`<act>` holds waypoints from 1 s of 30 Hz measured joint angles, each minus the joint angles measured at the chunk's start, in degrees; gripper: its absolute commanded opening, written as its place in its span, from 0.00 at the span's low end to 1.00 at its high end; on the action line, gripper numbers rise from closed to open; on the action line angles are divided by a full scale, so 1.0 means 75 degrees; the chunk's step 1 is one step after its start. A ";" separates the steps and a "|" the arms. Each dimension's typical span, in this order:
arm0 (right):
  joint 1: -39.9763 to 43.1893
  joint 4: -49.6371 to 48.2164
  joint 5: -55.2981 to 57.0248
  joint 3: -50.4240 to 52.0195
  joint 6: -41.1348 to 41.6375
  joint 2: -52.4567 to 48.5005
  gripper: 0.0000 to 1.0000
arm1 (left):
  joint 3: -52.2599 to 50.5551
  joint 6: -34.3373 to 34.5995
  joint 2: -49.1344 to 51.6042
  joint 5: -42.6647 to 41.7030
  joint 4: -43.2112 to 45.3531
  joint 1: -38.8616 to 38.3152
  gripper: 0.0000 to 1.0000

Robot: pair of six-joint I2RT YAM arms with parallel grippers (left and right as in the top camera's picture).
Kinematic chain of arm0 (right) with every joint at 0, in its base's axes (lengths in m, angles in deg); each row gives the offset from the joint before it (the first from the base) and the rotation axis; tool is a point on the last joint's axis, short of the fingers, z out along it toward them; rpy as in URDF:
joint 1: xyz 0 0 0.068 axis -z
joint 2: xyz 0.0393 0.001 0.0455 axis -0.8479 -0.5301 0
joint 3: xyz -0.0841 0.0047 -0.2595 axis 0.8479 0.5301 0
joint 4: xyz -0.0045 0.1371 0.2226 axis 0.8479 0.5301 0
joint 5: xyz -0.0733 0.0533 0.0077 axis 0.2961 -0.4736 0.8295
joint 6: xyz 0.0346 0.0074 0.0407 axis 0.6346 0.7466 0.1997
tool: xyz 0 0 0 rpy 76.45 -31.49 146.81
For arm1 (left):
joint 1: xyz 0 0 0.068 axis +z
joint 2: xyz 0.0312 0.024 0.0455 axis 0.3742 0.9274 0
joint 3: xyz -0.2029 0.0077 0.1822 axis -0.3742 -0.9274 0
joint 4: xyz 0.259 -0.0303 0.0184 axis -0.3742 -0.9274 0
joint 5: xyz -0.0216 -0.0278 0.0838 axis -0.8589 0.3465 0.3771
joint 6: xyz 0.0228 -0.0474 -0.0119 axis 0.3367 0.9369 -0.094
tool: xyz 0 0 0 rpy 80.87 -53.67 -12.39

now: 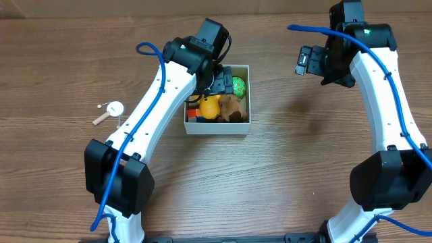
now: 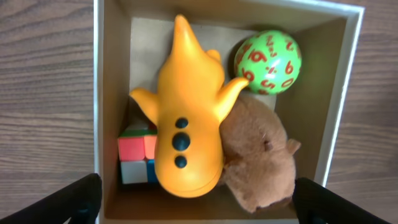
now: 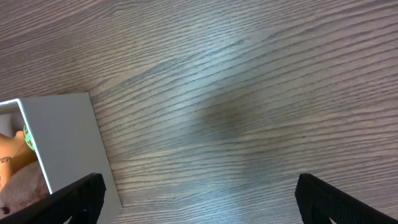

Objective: Pack container
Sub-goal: 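Carry the yellow dog right into the white box and lower it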

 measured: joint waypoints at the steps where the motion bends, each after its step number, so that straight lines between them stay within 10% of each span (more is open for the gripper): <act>1: 0.0000 0.0000 0.0000 0.0000 -0.0003 0.0000 1.00 | 0.0000 -0.0035 0.0000 0.0003 -0.0026 0.0000 0.90; 4: 0.0000 0.0006 0.0000 0.0000 -0.0003 0.0000 1.00 | 0.0000 -0.0160 0.0000 0.0003 -0.0055 0.0000 0.81; 9: 0.0000 0.0003 0.0000 0.0000 -0.0003 0.0000 1.00 | -0.0003 -0.0434 0.0000 -0.0192 0.0154 -0.0009 0.06; 30: 0.0000 0.0003 -0.0003 0.0000 0.0003 0.0000 1.00 | -0.0801 -0.0828 0.0154 -0.0358 0.0688 -0.0291 0.07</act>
